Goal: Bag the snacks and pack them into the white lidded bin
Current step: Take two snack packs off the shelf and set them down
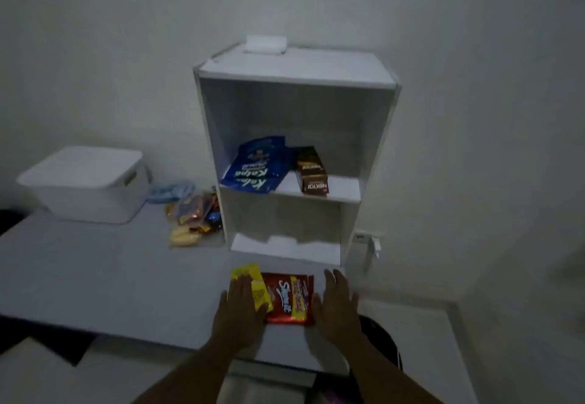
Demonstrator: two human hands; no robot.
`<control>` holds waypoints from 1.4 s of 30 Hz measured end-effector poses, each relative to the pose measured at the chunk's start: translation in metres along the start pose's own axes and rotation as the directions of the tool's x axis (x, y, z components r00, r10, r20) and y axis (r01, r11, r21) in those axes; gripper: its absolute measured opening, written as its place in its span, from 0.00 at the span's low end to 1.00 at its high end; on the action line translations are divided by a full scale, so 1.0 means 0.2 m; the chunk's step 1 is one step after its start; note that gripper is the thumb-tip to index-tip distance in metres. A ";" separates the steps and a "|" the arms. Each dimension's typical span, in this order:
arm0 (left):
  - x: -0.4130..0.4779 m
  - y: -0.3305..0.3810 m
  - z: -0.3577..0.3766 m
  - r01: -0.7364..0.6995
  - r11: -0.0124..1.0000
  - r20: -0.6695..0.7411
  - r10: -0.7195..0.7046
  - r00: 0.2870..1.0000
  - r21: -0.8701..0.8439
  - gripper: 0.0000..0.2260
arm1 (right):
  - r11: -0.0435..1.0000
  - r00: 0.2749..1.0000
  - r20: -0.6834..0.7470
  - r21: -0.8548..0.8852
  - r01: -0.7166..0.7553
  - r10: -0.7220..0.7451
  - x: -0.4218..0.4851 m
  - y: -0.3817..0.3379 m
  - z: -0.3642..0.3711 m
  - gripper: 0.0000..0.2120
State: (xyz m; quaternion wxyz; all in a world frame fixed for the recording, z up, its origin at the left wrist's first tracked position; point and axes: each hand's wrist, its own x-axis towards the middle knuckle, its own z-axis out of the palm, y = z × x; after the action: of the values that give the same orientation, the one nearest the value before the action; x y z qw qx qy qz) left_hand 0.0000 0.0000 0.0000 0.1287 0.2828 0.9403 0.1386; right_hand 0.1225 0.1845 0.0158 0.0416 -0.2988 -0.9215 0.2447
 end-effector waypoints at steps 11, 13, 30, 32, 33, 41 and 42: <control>0.24 -0.08 0.26 0.204 0.974 0.037 -0.201 0.979 -0.099 0.41 | 0.997 0.981 0.179 0.012 -0.077 0.074 0.24 0.15 0.39 0.29; 0.32 -0.08 0.31 0.237 0.962 0.069 -0.230 0.971 -0.137 0.41 | 0.999 0.980 0.193 0.005 -0.045 0.043 0.32 0.17 0.42 0.29; 0.57 -0.12 0.51 0.251 0.947 0.078 -0.240 0.968 -0.202 0.42 | 0.943 0.882 0.448 -0.206 0.261 -0.147 0.61 0.30 0.67 0.43; 0.57 -0.13 0.50 0.243 0.945 0.070 -0.233 0.970 -0.220 0.41 | 0.947 0.885 0.438 -0.182 0.263 -0.161 0.60 0.30 0.68 0.39; 0.57 -0.13 0.49 0.238 0.945 0.064 -0.229 0.971 -0.225 0.40 | 0.951 0.890 0.425 -0.167 0.258 -0.167 0.60 0.30 0.68 0.37; 0.50 -0.13 0.43 0.221 0.932 -0.010 -0.233 0.972 -0.287 0.40 | 0.993 0.919 0.379 0.088 0.078 -0.106 0.59 0.28 0.57 0.25; 0.49 -0.12 0.43 0.216 0.932 -0.017 -0.231 0.973 -0.291 0.39 | 0.992 0.923 0.374 0.118 0.050 -0.091 0.58 0.27 0.54 0.25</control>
State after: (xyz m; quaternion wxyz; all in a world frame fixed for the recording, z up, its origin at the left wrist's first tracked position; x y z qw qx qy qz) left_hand -0.0644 0.0518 -0.1034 0.1592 0.1487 0.9393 0.2650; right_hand 0.0318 0.2426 -0.1130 -0.1125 -0.2100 -0.9079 0.3449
